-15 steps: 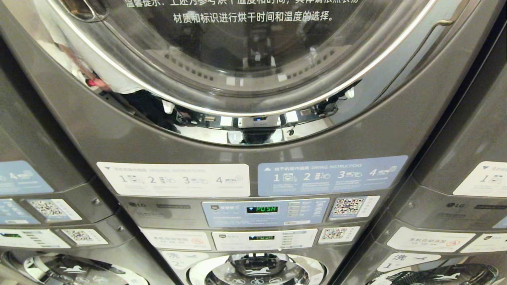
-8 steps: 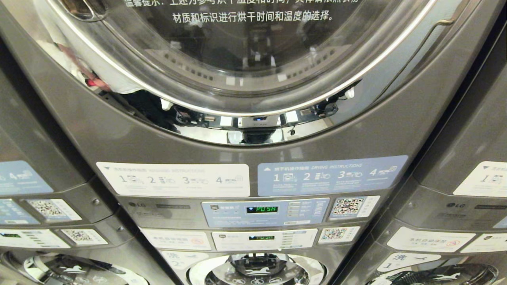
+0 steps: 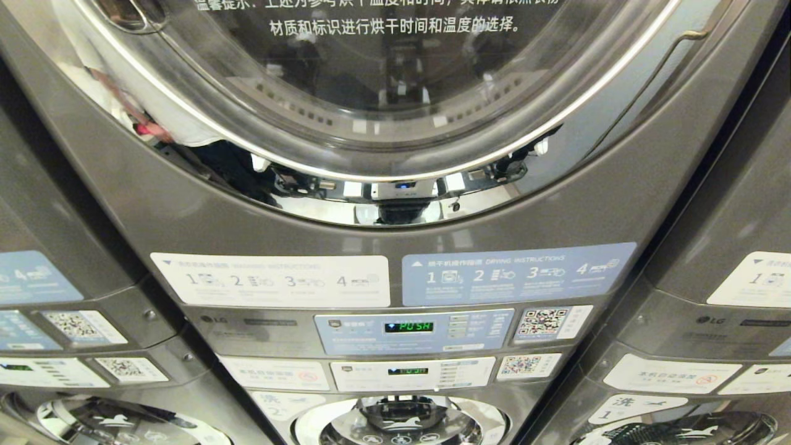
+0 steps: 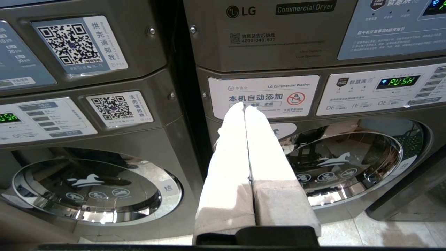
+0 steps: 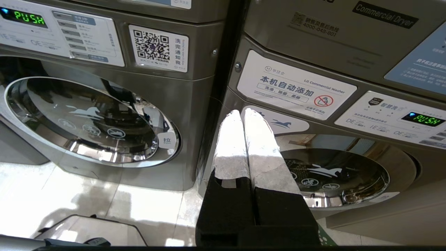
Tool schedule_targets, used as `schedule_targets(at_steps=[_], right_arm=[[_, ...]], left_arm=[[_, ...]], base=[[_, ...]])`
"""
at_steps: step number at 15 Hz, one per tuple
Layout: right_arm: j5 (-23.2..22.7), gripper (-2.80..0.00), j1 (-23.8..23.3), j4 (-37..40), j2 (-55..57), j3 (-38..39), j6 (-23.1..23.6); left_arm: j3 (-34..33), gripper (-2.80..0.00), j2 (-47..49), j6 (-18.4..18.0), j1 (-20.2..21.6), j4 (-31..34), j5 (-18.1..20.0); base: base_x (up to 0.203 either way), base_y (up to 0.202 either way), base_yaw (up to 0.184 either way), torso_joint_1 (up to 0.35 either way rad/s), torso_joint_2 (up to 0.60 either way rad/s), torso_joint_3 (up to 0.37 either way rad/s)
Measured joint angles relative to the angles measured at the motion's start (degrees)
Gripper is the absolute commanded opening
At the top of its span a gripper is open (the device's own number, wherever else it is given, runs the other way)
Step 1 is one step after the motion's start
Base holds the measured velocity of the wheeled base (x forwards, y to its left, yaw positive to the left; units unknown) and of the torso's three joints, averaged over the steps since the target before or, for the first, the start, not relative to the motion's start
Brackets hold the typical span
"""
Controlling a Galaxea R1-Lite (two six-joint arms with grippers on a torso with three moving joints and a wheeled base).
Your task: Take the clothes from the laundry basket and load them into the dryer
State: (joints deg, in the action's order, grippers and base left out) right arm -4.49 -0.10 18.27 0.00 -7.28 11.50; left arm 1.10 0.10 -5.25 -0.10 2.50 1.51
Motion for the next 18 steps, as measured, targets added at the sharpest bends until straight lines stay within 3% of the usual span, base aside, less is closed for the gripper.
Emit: schedule_targets(at_steps=[5, 9, 18], right_arm=[[-0.09, -2.8, 0.0, 0.07, 0.0, -0.11, 0.91], [2.65, -2.8, 0.0, 0.01, 0.0, 0.09, -5.44], [3.44, -2.8, 0.0, -0.09, 0.0, 0.22, -3.22]], left_arm=[[-0.11, -2.8, 0.0, 0.13, -0.06, -0.44, -0.35], [-0.11, -2.8, 0.0, 0.35, -0.09, -0.49, -0.37], [-0.14, -2.8, -0.02, 0.4, -0.09, -0.5, -0.4]], base=[[0.0, 0.0, 0.0, 0.0, 0.0, 0.0], [0.0, 0.0, 0.0, 0.0, 0.0, 0.0], [0.0, 0.0, 0.0, 0.0, 0.0, 0.0]])
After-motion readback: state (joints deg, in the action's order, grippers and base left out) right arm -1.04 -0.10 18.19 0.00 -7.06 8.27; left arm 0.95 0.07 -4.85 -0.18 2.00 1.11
